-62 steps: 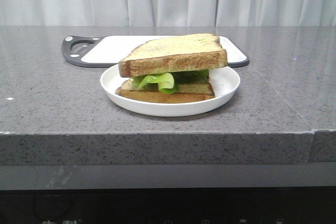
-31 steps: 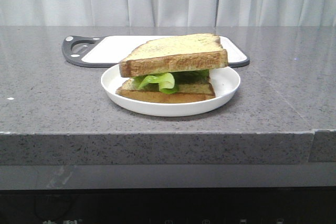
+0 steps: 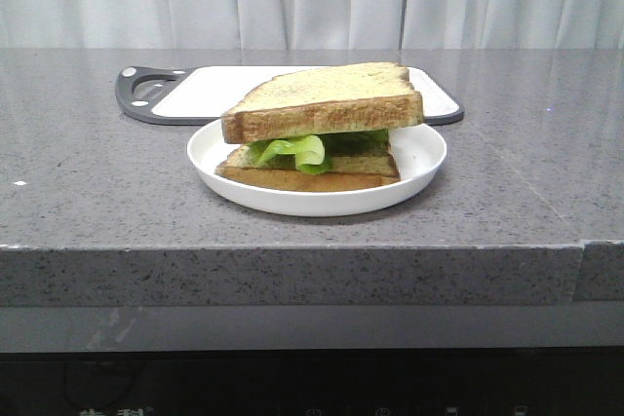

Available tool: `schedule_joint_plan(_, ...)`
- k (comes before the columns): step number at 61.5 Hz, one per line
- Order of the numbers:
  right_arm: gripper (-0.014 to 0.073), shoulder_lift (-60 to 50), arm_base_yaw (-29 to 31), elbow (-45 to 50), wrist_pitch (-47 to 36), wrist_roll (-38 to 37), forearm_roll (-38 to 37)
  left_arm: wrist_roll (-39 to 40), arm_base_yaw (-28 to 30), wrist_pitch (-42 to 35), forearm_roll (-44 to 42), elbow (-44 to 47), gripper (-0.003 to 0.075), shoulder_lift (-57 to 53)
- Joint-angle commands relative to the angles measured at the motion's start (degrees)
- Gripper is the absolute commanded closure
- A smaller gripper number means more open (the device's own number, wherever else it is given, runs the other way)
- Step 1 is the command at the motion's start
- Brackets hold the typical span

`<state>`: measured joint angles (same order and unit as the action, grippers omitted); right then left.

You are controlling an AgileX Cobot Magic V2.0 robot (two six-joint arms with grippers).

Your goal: Left arm grabs bread, right arm adds lettuce

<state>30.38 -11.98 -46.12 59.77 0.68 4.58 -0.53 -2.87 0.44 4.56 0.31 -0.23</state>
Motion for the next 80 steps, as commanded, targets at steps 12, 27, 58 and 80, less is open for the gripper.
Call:
schedule_joint_plan(12, 0.0712, -5.4, 1.1, 6.8, -18.5, 0.1, -0.5, 0.0, 0.0, -4.8, 0.4, 0.3, 0.0741, -1.0)
schedule_joint_plan(27, 0.0712, -19.1, 5.8, 28.0, -44.6, 0.1, 1.3, 0.0, 0.0, -4.8, 0.4, 0.3, 0.0741, -1.0)
schedule_joint_plan(58, 0.0712, -32.2, 6.7, 47.5, -61.4, 0.0, 1.8, 0.0, 0.0, -4.8, 0.4, 0.3, 0.0741, -1.0)
schedule_joint_plan(80, 0.0712, -32.2, 6.7, 47.5, -61.4, 0.0, 1.8, 0.0, 0.0, -4.8, 0.4, 0.3, 0.0741, -1.0)
